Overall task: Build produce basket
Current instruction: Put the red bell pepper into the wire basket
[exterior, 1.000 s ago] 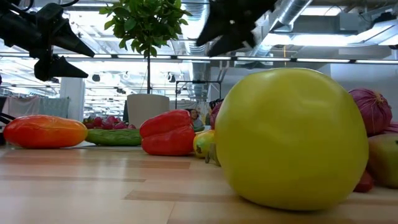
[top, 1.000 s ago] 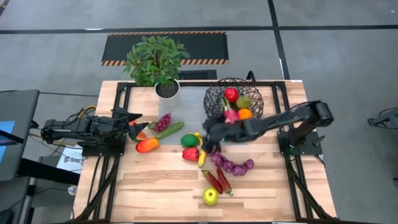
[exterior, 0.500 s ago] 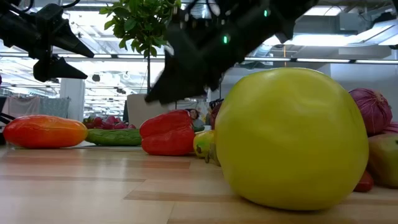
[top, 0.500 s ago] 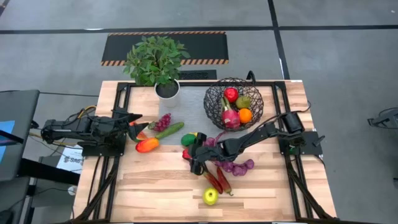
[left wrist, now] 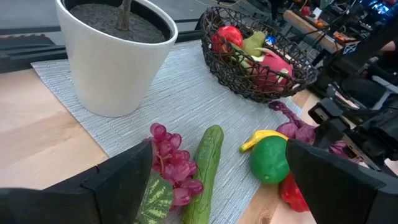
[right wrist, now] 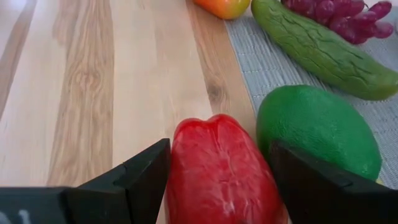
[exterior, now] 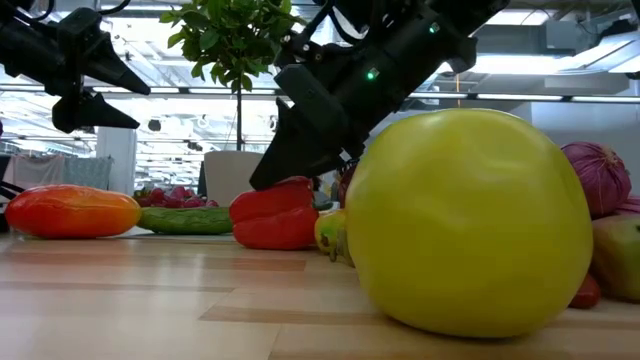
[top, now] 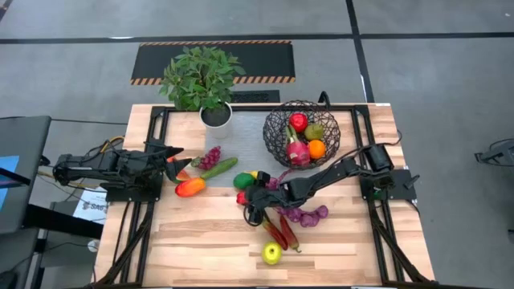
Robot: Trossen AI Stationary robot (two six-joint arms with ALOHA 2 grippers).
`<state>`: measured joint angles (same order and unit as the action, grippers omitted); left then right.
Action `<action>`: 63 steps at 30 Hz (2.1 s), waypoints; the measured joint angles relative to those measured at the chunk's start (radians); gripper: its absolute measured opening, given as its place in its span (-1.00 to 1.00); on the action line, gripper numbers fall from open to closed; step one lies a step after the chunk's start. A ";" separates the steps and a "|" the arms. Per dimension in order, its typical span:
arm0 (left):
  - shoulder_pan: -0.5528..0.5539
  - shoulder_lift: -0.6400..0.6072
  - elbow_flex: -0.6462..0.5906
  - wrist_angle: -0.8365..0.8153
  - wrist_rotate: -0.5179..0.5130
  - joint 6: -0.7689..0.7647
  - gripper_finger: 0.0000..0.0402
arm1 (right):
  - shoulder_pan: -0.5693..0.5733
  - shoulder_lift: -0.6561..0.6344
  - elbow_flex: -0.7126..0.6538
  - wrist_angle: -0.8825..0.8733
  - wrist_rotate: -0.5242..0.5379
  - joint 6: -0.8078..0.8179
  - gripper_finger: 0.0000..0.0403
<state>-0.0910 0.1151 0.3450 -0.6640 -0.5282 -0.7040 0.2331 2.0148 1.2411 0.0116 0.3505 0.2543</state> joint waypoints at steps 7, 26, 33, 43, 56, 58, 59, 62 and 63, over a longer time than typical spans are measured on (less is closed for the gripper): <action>0.000 0.000 0.000 0.000 0.000 -0.003 0.77 | -0.001 -0.001 0.001 -0.034 -0.055 0.038 0.45; 0.000 0.000 0.000 0.000 -0.002 -0.019 0.77 | 0.006 -0.002 0.002 -0.152 -0.138 0.078 0.40; 0.000 0.000 0.000 0.000 -0.002 -0.018 0.77 | 0.007 -0.010 0.000 -0.163 -0.139 0.101 0.26; 0.000 0.000 0.000 -0.001 -0.002 -0.017 0.77 | 0.007 -0.005 0.069 -0.198 -0.140 0.062 0.01; 0.000 0.000 0.000 -0.008 -0.003 -0.015 0.77 | -0.013 -0.124 0.169 -0.274 -0.113 -0.059 0.05; 0.000 0.001 0.000 -0.014 -0.004 -0.014 0.77 | -0.021 -0.164 0.169 -0.288 -0.072 -0.069 0.07; 0.000 0.000 0.000 -0.016 -0.003 -0.012 0.77 | -0.027 -0.186 0.171 -0.314 -0.043 -0.069 0.07; 0.000 0.000 0.001 -0.018 -0.007 -0.013 0.77 | -0.052 -0.244 0.171 -0.387 0.051 -0.068 0.06; 0.000 0.001 0.001 -0.018 -0.007 -0.013 0.77 | -0.063 -0.264 0.171 -0.411 0.086 -0.062 0.06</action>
<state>-0.0909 0.1158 0.3458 -0.6818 -0.5348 -0.7166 0.1704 1.7504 1.4117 -0.3990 0.4364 0.1921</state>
